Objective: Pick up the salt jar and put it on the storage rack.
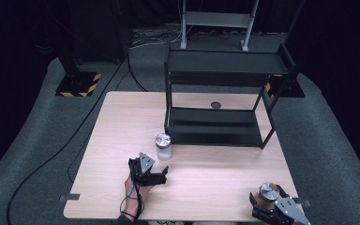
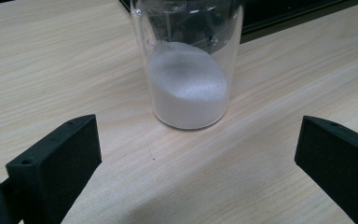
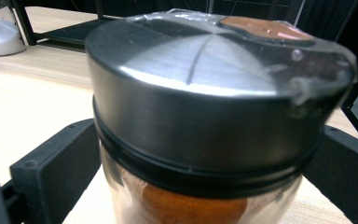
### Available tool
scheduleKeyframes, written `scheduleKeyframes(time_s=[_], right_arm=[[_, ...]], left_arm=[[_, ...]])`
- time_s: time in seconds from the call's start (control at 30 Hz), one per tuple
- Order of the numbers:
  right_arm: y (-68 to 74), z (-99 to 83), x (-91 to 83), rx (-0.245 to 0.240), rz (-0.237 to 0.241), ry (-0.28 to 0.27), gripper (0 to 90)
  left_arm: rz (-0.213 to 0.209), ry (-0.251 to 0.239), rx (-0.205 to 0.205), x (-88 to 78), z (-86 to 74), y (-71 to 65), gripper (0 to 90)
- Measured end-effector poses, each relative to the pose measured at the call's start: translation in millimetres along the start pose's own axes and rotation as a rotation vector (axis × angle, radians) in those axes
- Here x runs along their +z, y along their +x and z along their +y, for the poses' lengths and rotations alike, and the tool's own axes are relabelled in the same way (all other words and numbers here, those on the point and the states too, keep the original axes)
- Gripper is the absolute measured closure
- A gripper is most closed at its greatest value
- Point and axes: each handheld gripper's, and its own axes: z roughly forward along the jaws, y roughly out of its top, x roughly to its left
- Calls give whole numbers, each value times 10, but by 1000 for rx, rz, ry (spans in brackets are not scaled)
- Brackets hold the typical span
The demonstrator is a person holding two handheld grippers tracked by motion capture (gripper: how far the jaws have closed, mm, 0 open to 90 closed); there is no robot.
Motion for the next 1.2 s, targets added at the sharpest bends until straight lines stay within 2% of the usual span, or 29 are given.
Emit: scheduleKeyframes(time_s=[0.07, 0.3, 0.5, 0.63, 0.87, 1.03, 1.2], right_arm=[[4, -1, -1, 1, -1, 0, 0], [1, -3, -1, -1, 1, -1, 0], [1, -11, -3, -1, 1, -5, 0], [2, -7, -2, -2, 1, -3, 0], [4, -4, -1, -3, 0, -1, 0], [4, -5, -2, -2, 1, -1, 0], [4, -5, -2, -2, 1, -1, 0]], left_arm=[[1, 3, -14, 1, 3, 11, 0], [-4, 25, -20, 17, 76, 13, 0], [-9, 19, 22, 27, 305, -20, 0], [-13, 23, 50, 92, 439, -27, 0], [-38, 40, 58, 279, 580, -5, 0], [-43, 50, 52, 360, 618, 24, 0], [-32, 63, 31, 438, 624, 61, 0]])
